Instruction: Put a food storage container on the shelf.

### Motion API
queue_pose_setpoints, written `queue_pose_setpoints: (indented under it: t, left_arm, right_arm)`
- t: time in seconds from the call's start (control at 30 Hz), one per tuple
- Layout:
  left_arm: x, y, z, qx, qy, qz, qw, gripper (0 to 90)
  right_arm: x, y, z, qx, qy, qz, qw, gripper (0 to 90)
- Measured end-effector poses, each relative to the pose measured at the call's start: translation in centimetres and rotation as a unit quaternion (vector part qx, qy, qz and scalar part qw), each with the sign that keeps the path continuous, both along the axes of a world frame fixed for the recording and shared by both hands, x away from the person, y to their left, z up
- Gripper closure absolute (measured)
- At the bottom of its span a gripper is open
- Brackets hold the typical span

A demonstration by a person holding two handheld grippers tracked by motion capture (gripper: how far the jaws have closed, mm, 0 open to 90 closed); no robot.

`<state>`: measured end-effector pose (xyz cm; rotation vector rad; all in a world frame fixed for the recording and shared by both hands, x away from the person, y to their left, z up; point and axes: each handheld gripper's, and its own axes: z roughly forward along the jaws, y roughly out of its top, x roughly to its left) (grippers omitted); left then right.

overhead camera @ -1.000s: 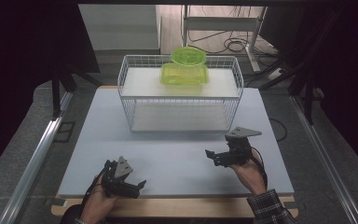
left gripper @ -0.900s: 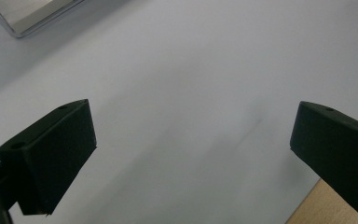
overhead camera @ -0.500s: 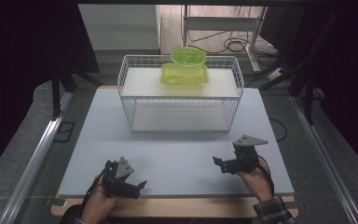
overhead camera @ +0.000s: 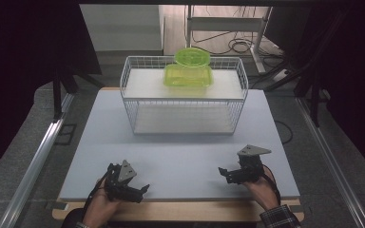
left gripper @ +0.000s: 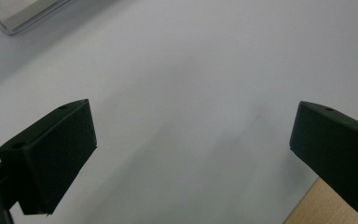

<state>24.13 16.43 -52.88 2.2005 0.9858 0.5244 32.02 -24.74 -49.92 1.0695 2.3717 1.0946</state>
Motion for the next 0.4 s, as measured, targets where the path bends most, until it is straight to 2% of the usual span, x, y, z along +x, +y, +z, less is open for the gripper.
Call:
queue_pose_setpoints:
  t: [0.23,0.4]
  left_arm:
    - [0.01,0.02,-0.04,0.001,0.004,-0.003,1.0000,0.0]
    - [0.03,0.12,0.11,-0.004,0.010,-0.005,0.9999,0.4]
  right_arm:
    - [0.09,-0.06,-1.01,-0.017,0.014,0.001,0.9997,0.0]
    - [0.36,-0.56,-1.08,-0.017,0.018,-0.011,0.9996,0.0]
